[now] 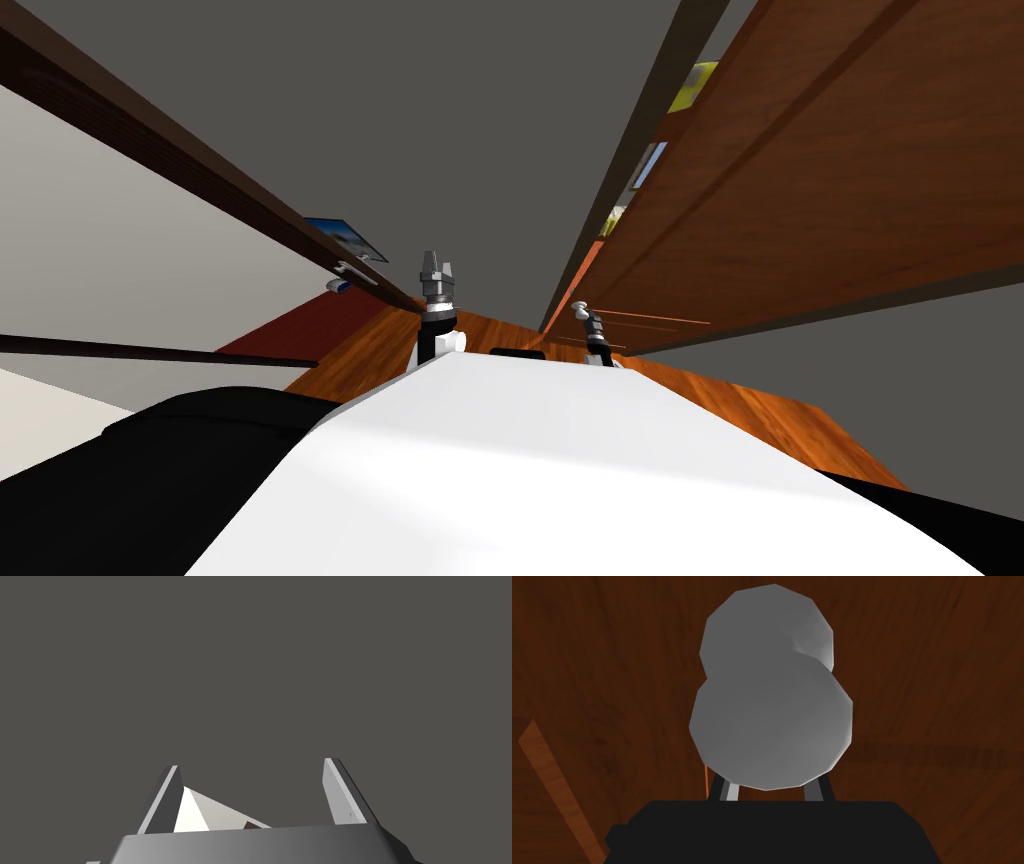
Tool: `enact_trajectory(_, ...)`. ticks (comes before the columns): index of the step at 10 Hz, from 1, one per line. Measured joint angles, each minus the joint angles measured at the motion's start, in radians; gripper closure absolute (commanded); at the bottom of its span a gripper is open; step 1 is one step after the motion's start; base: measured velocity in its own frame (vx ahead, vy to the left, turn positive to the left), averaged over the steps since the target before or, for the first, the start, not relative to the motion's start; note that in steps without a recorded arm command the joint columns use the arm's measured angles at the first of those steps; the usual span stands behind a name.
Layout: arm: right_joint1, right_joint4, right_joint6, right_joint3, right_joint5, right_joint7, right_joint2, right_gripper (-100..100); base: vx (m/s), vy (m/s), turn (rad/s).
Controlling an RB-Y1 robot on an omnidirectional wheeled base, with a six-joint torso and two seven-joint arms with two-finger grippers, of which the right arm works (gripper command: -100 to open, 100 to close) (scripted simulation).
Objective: Pull the door open
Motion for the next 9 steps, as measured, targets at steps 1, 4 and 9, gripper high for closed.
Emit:
enact_trajectory(1,0.001,0.003,-0.003,0.003,-0.006,-0.021,-0.003,100,-0.050,-0.027,0.101)
enact_trajectory(4,-0.002,0.004,0.007,0.013,-0.036,-0.091,-0.007,100,-0.060,-0.024,0.074)
enact_trajectory(9,0.019,-0.025,0.024,0.027,-0.082,-0.198,-0.004,100,-0.042,-0.020,0.058)
